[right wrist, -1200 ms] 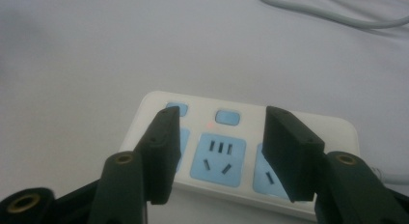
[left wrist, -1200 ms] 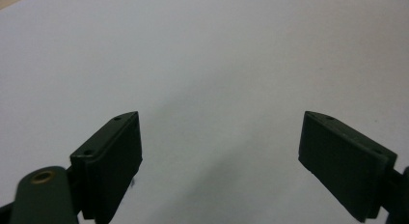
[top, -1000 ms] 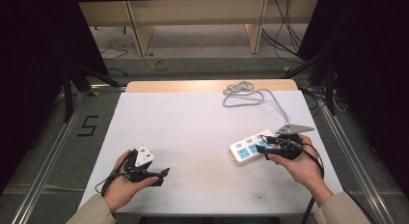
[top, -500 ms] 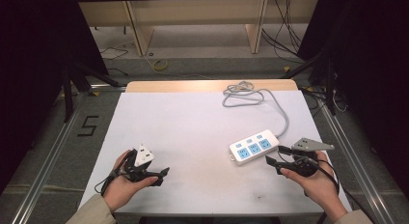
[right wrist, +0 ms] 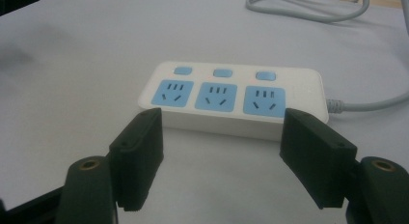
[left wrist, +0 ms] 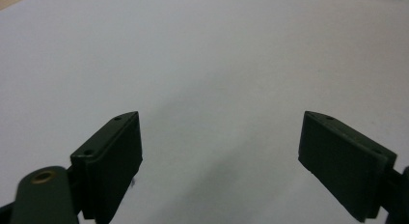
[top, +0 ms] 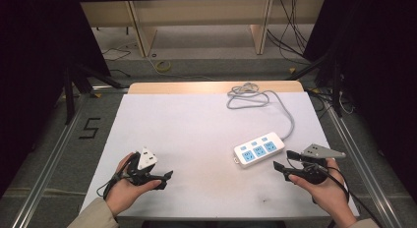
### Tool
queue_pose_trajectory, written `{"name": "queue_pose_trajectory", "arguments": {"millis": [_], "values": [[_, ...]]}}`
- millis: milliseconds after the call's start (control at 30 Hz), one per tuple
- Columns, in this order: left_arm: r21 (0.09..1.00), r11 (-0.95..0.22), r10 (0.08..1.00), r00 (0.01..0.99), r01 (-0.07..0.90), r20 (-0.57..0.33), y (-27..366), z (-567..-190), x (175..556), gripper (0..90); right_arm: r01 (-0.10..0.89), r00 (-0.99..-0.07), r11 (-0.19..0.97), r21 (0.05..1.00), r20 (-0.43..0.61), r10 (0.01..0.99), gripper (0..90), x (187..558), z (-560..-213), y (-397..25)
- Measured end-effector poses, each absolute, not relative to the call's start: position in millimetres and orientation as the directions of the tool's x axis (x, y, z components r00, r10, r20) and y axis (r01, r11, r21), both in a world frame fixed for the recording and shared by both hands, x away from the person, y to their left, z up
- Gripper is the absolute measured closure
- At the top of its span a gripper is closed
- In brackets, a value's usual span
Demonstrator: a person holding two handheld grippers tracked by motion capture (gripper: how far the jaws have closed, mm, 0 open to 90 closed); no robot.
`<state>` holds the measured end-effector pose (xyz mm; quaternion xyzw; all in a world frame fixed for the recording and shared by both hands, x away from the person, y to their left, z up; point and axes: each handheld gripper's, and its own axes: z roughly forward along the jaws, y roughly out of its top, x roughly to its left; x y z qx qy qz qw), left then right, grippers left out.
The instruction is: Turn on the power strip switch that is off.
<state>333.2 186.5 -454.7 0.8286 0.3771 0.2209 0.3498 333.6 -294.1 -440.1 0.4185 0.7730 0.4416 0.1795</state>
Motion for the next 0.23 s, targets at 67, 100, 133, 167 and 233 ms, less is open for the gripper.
{"name": "queue_pose_trajectory", "arguments": {"millis": [67,100,133,167,233], "values": [[0.746,-0.469,0.778,0.621,0.472,0.096,185.2,-454.8,332.9,15.1,0.488,-0.583,0.259,0.834,0.091,0.807,31.9,333.3,-439.9,-294.4],[0.746,-0.471,0.775,0.624,0.471,0.095,184.1,-455.0,332.5,15.1,0.487,-0.583,0.258,0.834,0.091,0.807,31.8,333.4,-440.0,-294.6],[0.744,-0.473,0.773,0.628,0.471,0.094,183.2,-455.0,332.3,15.1,0.487,-0.582,0.257,0.835,0.090,0.808,31.7,333.4,-440.0,-294.6],[0.743,-0.473,0.771,0.631,0.474,0.088,181.9,-455.1,332.0,15.1,0.486,-0.582,0.257,0.835,0.089,0.808,31.6,333.3,-440.0,-294.7],[0.743,-0.470,0.764,0.641,0.476,0.073,178.1,-455.2,331.8,15.0,0.484,-0.581,0.256,0.837,0.089,0.809,31.3,333.4,-440.0,-294.7]]}}
